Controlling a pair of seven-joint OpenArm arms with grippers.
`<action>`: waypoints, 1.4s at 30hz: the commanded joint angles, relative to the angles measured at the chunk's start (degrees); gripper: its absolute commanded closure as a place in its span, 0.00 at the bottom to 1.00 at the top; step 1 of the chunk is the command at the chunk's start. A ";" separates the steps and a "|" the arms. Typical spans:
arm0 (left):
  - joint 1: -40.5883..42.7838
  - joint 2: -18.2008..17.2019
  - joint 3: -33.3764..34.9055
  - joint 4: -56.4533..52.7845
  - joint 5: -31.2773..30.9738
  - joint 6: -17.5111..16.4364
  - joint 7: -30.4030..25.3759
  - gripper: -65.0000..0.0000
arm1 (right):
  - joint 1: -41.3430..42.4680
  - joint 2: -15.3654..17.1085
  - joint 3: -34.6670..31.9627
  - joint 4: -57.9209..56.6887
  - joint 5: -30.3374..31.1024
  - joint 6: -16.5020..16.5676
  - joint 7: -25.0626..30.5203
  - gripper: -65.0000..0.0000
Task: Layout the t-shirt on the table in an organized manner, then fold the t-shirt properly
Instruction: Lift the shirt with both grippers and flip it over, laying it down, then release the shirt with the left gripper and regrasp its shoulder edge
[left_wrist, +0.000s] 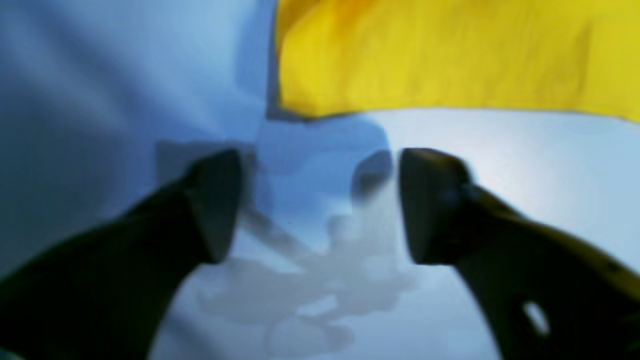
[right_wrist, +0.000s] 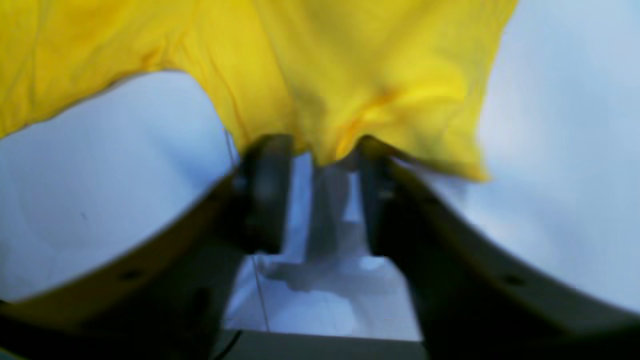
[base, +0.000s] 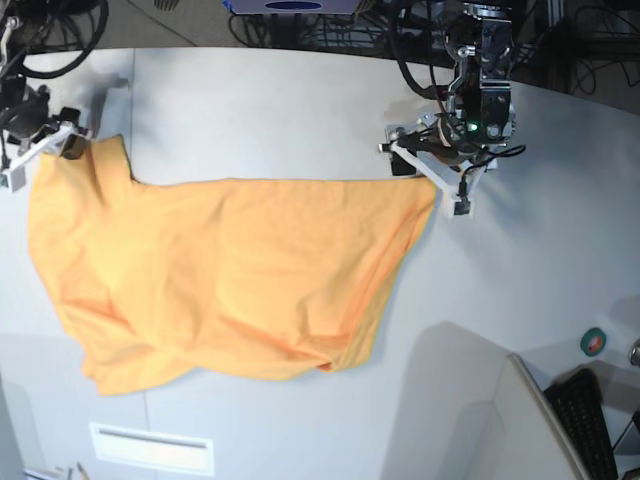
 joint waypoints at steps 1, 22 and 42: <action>0.44 -0.57 -2.27 3.26 0.71 0.26 -0.97 0.25 | -0.60 0.82 0.40 2.55 1.07 0.10 1.20 0.57; -18.90 -0.66 14.26 -13.18 1.15 0.26 -0.88 1.00 | 14.00 2.76 -13.93 -9.94 0.80 0.28 2.70 1.00; -20.13 -5.05 6.52 -19.77 1.06 0.26 -5.54 1.00 | 16.72 7.50 -17.09 -30.77 0.80 0.28 16.50 1.00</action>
